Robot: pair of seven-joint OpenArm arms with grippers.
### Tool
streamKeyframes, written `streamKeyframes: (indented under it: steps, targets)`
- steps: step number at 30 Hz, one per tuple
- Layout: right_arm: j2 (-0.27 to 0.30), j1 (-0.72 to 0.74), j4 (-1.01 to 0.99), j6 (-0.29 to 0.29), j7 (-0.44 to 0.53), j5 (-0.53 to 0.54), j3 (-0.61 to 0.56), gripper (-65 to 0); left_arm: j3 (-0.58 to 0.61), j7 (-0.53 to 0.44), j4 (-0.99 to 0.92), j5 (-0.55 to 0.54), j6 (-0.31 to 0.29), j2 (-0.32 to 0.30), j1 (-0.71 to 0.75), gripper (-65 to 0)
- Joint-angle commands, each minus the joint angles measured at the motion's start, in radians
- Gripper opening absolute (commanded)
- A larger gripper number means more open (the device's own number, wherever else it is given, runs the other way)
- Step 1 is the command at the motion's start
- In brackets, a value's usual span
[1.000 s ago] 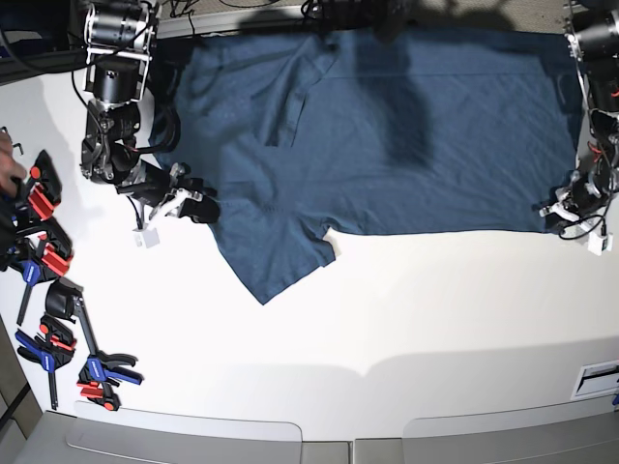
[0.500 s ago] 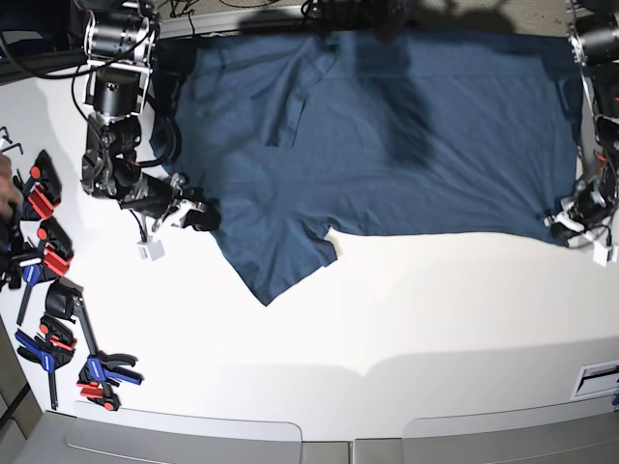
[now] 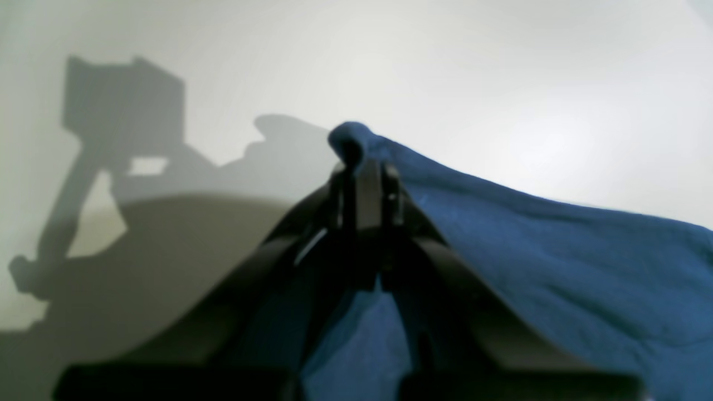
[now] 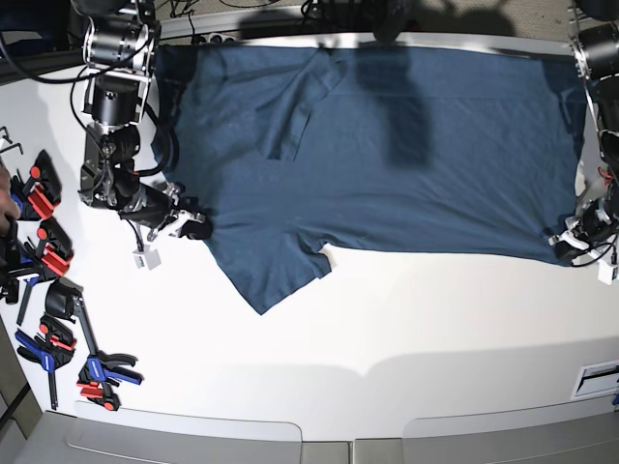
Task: Fold the T-shirt properly
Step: 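Lift the hem with both grippers and fold it over toward the collar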
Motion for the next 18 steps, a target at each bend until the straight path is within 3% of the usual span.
streamKeyframes:
  steps: [1, 4, 11, 18]
  targets:
    - [0.014, 0.022, 0.019, 0.016, -0.015, 0.049, 0.002, -65.0, -0.005, -0.009, 0.019, -0.032, -0.003, -0.036, -0.025, -65.0]
    - [0.014, 0.019, 0.047, 0.022, -0.099, 0.139, 0.002, -65.0, -0.005, 0.024, 0.019, -0.114, -0.020, -0.062, -0.025, -65.0]
    - [0.013, 0.019, 0.129, 0.022, -0.216, 0.254, 0.048, -65.0, -0.005, 0.183, 0.019, -0.306, -0.156, -0.127, -0.022, -65.0]
    - [0.013, 0.014, 0.225, 0.022, -0.410, 0.359, 0.164, -65.0, -0.005, 0.236, 0.019, -0.330, -0.177, -0.148, -0.022, -65.0]
